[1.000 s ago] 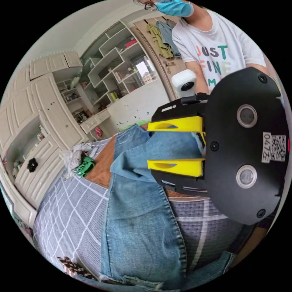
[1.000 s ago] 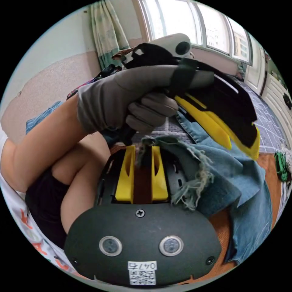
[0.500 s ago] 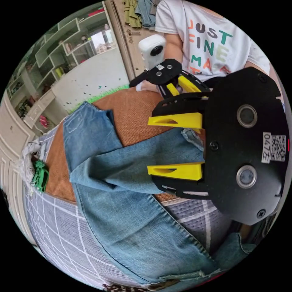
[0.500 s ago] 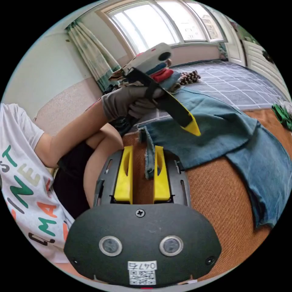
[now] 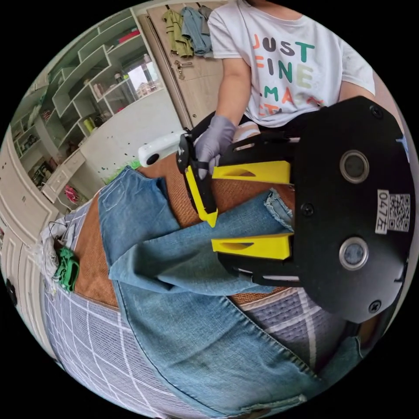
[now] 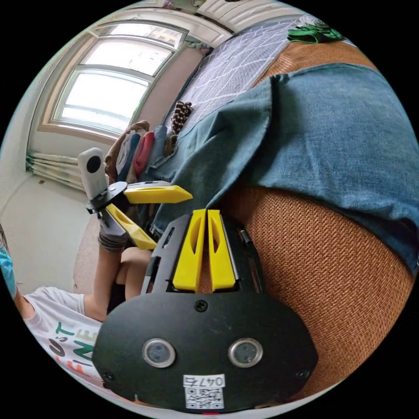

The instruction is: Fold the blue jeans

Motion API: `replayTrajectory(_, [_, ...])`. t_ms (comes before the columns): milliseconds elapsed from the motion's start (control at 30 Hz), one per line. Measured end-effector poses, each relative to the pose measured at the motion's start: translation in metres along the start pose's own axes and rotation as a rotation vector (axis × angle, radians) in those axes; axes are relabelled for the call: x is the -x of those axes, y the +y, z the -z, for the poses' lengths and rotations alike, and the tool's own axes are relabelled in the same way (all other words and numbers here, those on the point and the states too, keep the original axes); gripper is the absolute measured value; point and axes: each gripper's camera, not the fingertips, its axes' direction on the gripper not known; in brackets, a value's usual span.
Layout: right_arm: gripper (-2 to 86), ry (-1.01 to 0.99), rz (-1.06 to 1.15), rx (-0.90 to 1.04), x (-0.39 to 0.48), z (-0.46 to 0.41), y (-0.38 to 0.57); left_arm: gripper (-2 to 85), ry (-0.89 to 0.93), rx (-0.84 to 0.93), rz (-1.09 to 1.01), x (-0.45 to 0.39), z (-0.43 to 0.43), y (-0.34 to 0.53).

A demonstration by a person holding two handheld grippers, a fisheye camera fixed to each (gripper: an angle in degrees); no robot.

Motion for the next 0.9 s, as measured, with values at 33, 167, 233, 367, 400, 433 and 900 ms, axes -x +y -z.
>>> replayTrajectory(33, [-0.9,-0.026,0.011,-0.016,0.002,0.003,-0.001,18.6,-0.010,0.011,-0.013,-0.006,0.000,-0.001])
replayTrajectory(167, [-1.0,-0.130,0.039,-0.025,0.011,0.008,-0.010,17.8,-0.190,0.135,-0.067,-0.041,-0.007,-0.010])
replayTrajectory(233, [-0.9,-0.130,0.084,-0.001,0.020,0.003,-0.015,12.9,-0.250,0.121,-0.075,-0.054,0.002,-0.008])
replayTrajectory(367, [0.1,-0.162,0.217,0.035,0.037,-0.002,-0.018,-0.1,-0.213,0.060,-0.046,-0.063,0.048,0.018])
replayTrajectory(400, [0.7,-0.155,0.224,0.017,0.037,0.002,-0.017,-0.4,-0.220,0.065,-0.031,-0.068,0.061,0.029])
replayTrajectory(433, [1.9,-0.110,0.219,-0.042,0.033,0.015,-0.015,-0.6,-0.235,0.075,-0.028,-0.072,0.067,0.035])
replayTrajectory(900, [12.8,0.377,-0.314,-0.690,-0.127,0.244,0.034,-0.9,-0.515,0.358,-0.394,-0.262,0.144,0.126])
